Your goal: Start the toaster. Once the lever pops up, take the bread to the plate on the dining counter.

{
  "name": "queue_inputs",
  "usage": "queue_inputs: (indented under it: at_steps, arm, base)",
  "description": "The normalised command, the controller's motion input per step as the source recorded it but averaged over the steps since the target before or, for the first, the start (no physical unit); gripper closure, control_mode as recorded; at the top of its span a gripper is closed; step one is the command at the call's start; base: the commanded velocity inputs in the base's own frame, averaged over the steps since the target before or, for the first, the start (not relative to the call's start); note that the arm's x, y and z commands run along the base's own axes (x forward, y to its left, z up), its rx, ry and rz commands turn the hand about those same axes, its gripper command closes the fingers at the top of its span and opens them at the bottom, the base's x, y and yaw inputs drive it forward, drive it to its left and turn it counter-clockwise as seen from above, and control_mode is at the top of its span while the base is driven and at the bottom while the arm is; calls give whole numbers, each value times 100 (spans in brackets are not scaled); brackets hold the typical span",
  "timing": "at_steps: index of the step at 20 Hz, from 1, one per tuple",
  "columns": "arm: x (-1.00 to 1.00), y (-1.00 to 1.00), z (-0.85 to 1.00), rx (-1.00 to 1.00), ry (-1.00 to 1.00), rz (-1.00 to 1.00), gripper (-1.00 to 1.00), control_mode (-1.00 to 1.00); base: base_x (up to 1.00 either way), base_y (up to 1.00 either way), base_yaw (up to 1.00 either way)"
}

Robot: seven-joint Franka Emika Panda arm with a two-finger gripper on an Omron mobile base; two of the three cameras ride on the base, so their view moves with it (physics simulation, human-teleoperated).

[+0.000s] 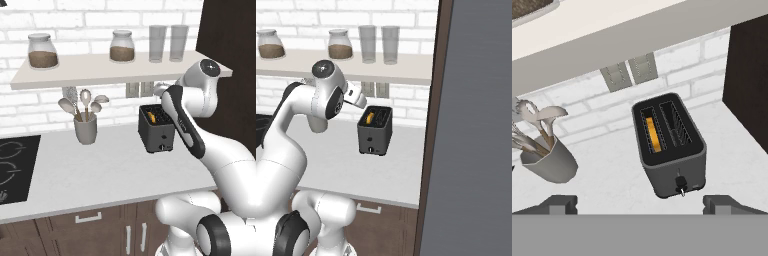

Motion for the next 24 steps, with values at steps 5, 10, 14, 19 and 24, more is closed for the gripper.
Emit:
queue_inputs:
  at_steps: [5, 10, 14, 19, 24]
  arm:
    - [0, 0, 0, 0, 0, 0, -100, -100]
    - [0, 0, 0, 0, 0, 0, -100, -100]
    - [0, 0, 0, 0, 0, 0, -100, -100]
    - [0, 0, 0, 0, 0, 0, -100, -100]
    - [0, 0, 0, 0, 0, 0, -100, -100]
  base:
    - [0, 0, 0]
    - [0, 0, 0]
    - [0, 0, 0]
    - [0, 0, 0]
    - [0, 0, 0]
